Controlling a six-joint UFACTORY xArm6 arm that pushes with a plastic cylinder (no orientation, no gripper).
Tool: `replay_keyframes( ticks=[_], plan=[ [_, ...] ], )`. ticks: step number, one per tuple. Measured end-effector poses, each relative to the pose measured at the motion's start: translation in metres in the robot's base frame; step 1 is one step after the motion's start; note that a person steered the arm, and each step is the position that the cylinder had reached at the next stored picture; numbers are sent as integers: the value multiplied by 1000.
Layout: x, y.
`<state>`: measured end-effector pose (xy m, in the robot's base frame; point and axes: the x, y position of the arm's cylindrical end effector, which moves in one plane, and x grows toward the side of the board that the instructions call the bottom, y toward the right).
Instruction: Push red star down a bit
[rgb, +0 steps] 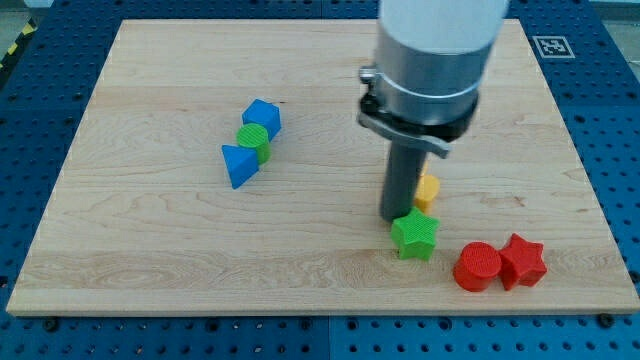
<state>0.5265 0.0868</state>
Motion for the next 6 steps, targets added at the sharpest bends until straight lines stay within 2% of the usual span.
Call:
replay_keyframes(
  ticks=[2, 3, 4, 6],
  plan=[
    [1, 69],
    [26, 97],
    [39, 95],
    [39, 45]
  ],
)
